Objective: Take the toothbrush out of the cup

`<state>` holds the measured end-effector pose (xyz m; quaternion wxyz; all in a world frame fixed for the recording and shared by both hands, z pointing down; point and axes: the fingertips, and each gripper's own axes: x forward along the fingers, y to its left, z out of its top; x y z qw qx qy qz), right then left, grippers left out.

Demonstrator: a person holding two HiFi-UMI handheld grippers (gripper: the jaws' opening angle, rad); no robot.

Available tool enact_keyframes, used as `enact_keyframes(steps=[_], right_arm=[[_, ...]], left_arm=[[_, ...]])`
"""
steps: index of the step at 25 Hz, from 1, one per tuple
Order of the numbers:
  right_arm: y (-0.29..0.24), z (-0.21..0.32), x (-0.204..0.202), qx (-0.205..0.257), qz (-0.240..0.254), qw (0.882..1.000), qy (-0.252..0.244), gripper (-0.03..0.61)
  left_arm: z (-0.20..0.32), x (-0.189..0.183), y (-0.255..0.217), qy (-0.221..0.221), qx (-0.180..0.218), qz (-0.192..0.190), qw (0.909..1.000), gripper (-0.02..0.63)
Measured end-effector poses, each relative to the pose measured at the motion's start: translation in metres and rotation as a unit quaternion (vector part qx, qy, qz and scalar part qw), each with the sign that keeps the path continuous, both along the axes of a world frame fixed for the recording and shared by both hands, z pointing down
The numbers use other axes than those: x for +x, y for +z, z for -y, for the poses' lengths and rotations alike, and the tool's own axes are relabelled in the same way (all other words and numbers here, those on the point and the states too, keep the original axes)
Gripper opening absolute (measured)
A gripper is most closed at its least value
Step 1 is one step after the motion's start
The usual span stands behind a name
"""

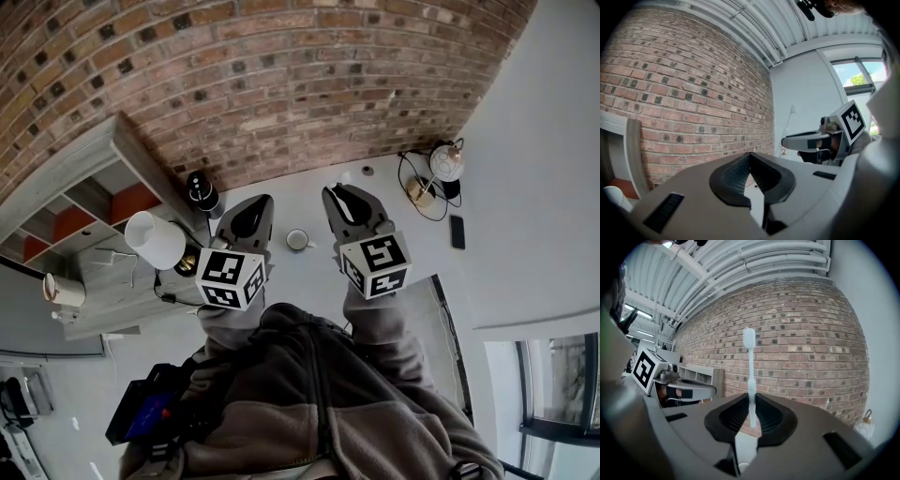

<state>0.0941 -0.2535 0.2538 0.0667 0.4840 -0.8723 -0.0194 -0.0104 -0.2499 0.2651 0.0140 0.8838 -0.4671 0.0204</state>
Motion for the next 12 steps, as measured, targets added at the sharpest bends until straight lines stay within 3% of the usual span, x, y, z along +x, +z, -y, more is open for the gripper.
enact_keyframes(steps=[12], right_arm=[[-0.0037,-0.0017,-0.0096,0.01,0.003,1.0,-0.009,0.049]], left_arm=[[0.0003,-0.0061,-0.0003,-0.005,0.001,-0.001,1.0,0.005]])
